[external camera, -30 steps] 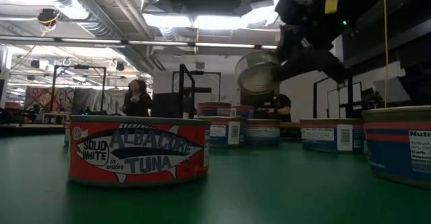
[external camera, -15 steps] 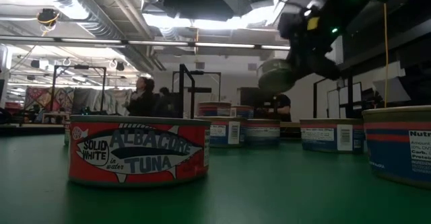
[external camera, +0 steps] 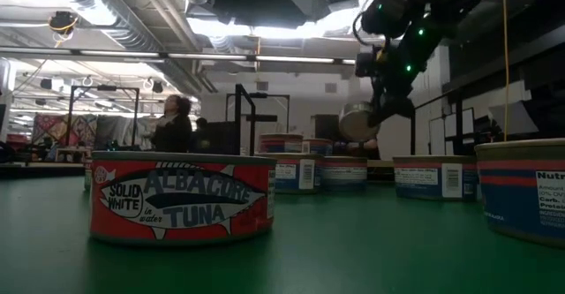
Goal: Stack canned seafood by type on shelf
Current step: Put the green tuna can on the shelf aligned with the blue tuna can
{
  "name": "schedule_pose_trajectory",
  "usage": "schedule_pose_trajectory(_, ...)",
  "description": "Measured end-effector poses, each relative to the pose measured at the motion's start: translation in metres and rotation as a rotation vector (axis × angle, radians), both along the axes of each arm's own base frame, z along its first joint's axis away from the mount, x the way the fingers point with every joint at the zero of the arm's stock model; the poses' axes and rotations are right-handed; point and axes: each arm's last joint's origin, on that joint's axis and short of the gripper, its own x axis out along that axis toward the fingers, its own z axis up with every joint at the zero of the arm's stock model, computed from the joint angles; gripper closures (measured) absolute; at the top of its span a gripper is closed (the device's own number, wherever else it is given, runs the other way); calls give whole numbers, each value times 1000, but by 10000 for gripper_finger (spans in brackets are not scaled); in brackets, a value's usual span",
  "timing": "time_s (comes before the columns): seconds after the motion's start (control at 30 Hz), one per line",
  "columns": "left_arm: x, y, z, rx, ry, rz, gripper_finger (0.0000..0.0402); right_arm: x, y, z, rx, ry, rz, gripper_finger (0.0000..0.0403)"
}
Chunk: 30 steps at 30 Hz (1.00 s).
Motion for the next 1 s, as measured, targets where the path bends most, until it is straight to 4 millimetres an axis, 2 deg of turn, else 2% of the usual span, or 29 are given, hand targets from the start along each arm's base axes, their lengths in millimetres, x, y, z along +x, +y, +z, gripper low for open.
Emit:
schedule_pose_trajectory(0.27,0,0,0,0,0,0,270,2,-36,-27,-6,89,-15,265)
schedule_pose_trajectory(0.47,0,0,0,0,-1,0,270,5,-53,-39,-26,103,-38,265)
schedule_pose_trajectory(0.7,0,0,0,0,0,0,270,6,-53,-41,-21,106,-34,258)
schedule_pose_trajectory(1.0,0,0,0,1,0,0,270,4,-51,-46,2,131,-29,210)
